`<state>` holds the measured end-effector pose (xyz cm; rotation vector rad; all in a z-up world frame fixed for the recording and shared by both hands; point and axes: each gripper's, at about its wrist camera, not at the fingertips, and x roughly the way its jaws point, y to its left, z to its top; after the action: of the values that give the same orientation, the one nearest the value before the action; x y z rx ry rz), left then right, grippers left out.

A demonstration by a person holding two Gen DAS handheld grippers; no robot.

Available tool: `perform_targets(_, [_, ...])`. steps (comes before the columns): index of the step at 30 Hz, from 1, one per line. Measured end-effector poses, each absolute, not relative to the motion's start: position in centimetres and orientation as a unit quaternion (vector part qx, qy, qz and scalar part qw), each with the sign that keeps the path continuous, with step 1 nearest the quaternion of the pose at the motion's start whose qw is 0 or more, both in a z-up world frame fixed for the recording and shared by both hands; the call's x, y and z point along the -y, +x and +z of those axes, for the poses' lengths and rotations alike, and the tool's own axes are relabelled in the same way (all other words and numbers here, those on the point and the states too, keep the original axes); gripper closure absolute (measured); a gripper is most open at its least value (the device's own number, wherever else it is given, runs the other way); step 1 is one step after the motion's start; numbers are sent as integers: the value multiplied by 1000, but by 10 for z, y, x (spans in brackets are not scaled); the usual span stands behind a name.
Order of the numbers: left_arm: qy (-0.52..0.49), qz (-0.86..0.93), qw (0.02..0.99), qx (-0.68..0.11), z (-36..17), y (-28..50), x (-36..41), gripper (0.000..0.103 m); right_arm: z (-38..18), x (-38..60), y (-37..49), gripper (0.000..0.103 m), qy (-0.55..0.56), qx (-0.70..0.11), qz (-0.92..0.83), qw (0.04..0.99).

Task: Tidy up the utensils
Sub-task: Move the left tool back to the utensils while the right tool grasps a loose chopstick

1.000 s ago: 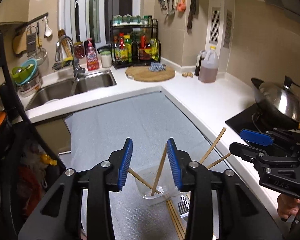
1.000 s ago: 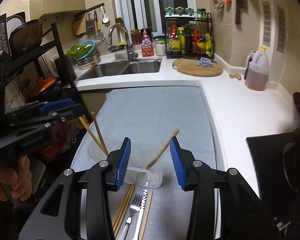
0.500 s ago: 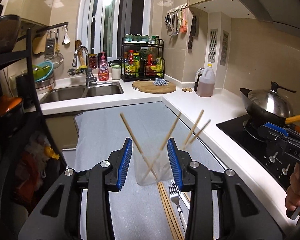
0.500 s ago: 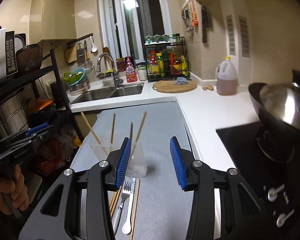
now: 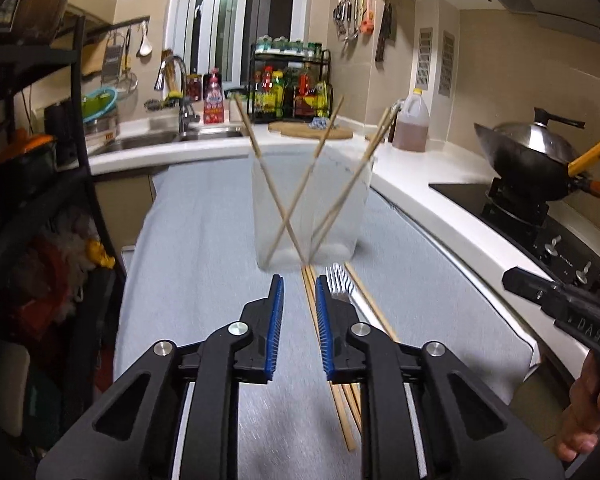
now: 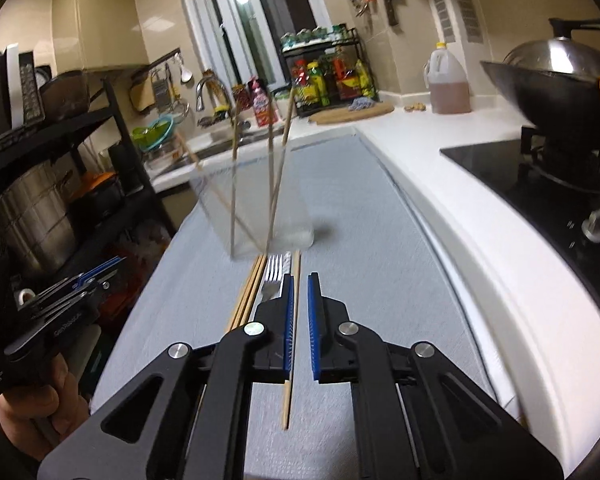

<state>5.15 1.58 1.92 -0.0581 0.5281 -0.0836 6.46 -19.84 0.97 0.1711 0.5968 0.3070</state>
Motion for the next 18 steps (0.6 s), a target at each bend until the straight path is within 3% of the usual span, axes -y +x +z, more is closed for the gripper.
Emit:
perform_targets(12, [-78, -41, 943, -322, -34, 46, -29, 90, -66, 156, 69, 91, 44, -383, 178, 905])
perform_targets(16, [-83, -64, 938, -330, -38, 48, -21, 90, -76, 150, 70, 91, 31, -398, 175, 900])
perform_targets(18, [-80, -81, 935, -336, -40, 50, -12, 90, -81, 149, 69, 96, 20, -402, 168, 900])
